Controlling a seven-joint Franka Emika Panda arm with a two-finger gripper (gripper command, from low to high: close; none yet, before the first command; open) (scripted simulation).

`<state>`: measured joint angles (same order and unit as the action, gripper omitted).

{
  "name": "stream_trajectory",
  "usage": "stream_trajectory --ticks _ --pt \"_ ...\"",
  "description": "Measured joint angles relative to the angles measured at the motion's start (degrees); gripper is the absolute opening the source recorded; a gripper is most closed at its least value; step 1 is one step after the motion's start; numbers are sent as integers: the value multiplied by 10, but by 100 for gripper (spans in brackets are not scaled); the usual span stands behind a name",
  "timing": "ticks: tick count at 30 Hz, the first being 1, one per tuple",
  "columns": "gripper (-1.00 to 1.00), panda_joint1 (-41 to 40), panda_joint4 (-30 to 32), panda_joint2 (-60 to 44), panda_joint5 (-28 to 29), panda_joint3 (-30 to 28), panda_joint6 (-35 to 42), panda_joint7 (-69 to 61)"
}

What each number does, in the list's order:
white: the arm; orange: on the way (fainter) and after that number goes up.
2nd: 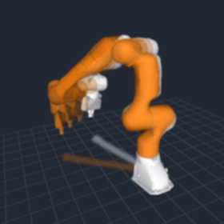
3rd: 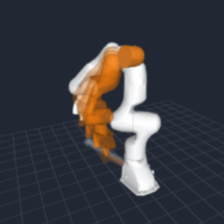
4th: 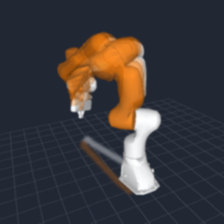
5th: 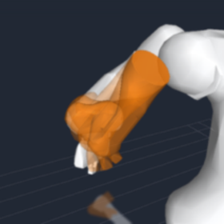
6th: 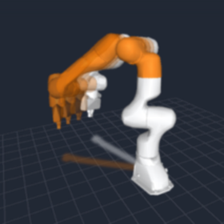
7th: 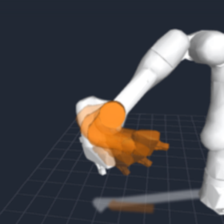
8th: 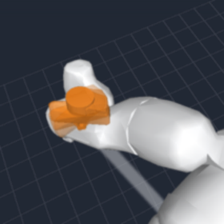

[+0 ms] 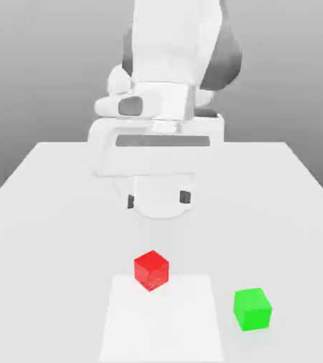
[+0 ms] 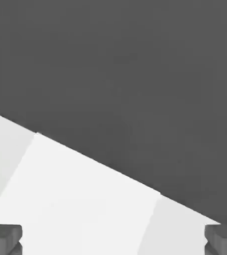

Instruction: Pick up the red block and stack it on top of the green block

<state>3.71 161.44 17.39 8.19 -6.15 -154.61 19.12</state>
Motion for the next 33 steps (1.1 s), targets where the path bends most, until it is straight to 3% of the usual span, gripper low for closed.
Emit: stream_trajectory --ticks 6,18,23,28,29,33 --pt "0 15 89 -81 -19 -43 -73 -118" --pt "0 13 72 -178 -12 -41 -147 -113" --pt "0 5 69 -221 -47 -23 -188 -138" --pt "0 -45 71 -263 -91 37 -230 -174" --pt "-100 -57 72 -270 -94 48 -237 -177" --pt "-100 -57 72 -269 -93 48 -236 -176"
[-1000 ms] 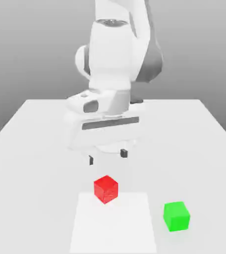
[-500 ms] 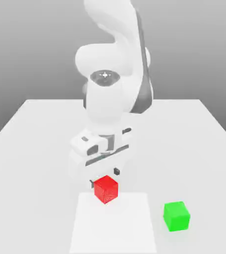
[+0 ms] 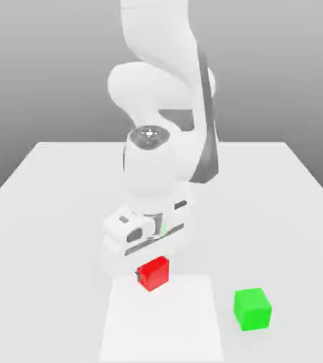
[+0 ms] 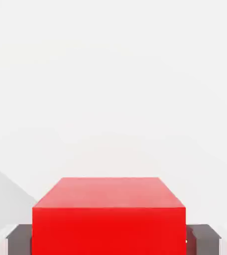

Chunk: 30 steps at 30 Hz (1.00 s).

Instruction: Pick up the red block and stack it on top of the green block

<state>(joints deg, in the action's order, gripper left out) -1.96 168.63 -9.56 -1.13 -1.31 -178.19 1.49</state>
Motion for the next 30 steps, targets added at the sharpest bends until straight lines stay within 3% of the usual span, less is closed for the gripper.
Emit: stream_trajectory --ticks 15,26,30 --pt "-100 19 0 95 83 -39 93 64" --pt "-100 36 24 180 48 -50 156 33" --pt "-100 73 -4 174 0 -33 176 60"
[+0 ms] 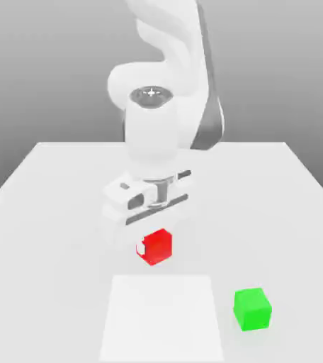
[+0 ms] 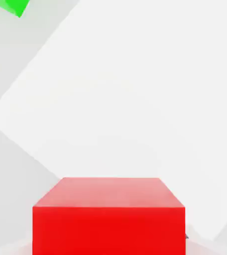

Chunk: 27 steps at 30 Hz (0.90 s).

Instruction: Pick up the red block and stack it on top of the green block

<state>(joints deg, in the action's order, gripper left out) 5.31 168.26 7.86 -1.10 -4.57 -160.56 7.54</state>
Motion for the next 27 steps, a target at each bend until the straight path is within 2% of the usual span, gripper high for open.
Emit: stream_trajectory --ticks 4,9,19,24,25,27 --pt "-100 30 -37 -14 -32 26 22 50" --pt "-100 59 -84 -34 -43 57 48 132" --pt "-100 123 -173 -81 4 92 93 342" --pt "-100 130 -185 -170 28 83 17 375" --pt "100 130 -186 -186 32 83 1 378" --pt "100 130 -186 -186 32 83 1 378"
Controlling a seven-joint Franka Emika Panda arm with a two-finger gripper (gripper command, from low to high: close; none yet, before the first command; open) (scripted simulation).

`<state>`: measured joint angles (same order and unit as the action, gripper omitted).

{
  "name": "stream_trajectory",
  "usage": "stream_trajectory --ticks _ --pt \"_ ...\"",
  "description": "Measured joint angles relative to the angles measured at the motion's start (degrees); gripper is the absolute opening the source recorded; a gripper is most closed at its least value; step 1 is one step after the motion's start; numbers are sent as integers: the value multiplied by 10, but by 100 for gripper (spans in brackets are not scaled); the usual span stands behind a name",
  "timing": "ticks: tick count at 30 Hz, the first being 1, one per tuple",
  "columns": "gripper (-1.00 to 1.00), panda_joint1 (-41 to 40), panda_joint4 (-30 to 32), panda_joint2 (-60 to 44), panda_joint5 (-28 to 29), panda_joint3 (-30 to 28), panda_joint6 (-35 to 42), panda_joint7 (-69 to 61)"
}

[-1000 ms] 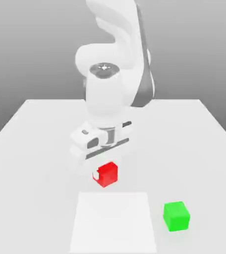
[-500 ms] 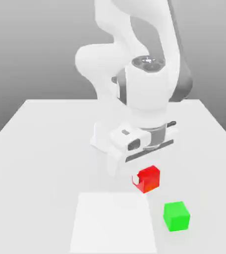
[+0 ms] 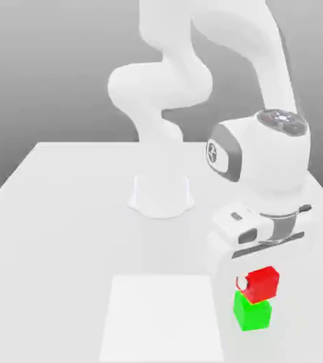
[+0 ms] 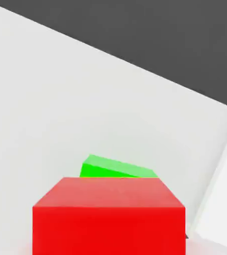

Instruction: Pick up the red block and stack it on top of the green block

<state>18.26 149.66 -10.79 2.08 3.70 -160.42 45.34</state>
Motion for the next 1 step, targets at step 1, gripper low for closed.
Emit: stream_trajectory --ticks 1 --pt "100 0 0 0 0 0 0 0"
